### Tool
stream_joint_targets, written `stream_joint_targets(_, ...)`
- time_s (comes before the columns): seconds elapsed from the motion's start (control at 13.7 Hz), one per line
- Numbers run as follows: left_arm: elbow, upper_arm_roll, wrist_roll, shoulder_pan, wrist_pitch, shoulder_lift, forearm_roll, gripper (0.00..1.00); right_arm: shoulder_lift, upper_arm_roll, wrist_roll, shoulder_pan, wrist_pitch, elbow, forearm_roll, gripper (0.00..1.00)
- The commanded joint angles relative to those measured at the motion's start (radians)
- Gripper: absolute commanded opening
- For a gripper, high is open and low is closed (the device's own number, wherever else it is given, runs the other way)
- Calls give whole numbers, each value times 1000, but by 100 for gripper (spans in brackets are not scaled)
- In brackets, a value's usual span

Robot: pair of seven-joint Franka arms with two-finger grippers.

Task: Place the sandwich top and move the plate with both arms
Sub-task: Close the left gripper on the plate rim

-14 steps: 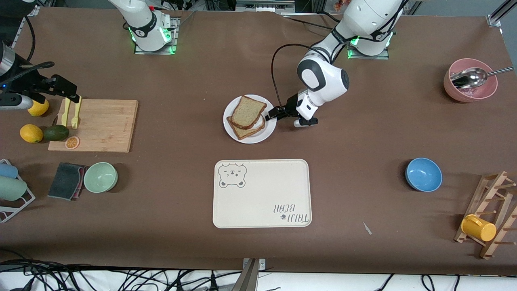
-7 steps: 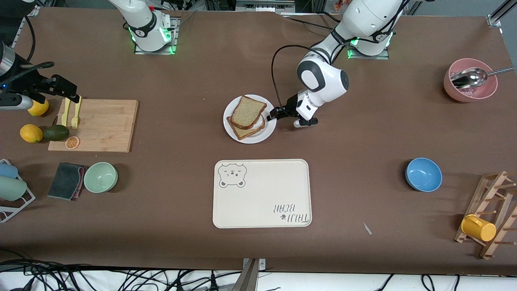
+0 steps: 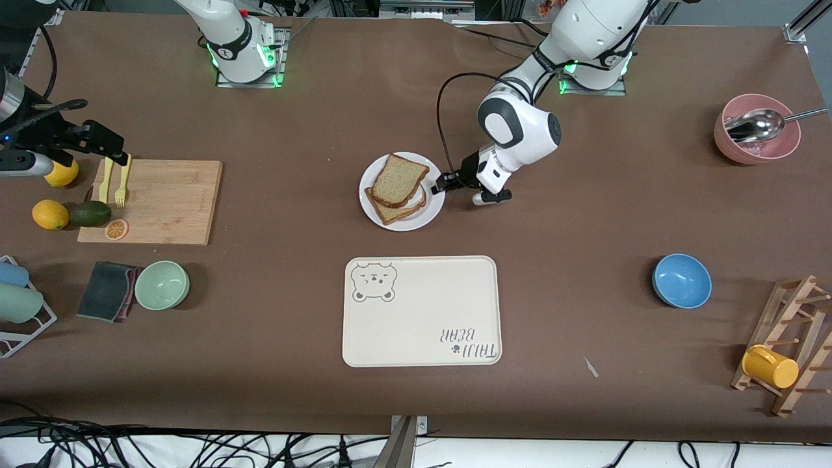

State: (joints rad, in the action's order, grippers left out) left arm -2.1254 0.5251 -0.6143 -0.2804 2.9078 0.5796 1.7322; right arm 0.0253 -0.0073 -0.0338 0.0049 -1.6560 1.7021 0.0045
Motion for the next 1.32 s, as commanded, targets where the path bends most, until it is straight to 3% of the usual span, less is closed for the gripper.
stream_joint_targets(0.0, 22, 1, -41, -10, 21, 6, 50, 21, -4, 4, -3, -8, 19, -18, 6, 100)
stream_joint_targets(0.37, 22, 1, -41, -8, 21, 3, 50, 8, -4, 4, -3, -8, 19, -19, 6, 100)
stream_joint_targets(0.88, 22, 3, -59, 0, 21, -4, 61, 0, -4, 4, -3, -8, 19, -19, 6, 100)
stream_joint_targets(1.24, 39, 3, -477, 16, 5, -10, 421, 0, -5, 4, -3, -8, 19, -18, 6, 100)
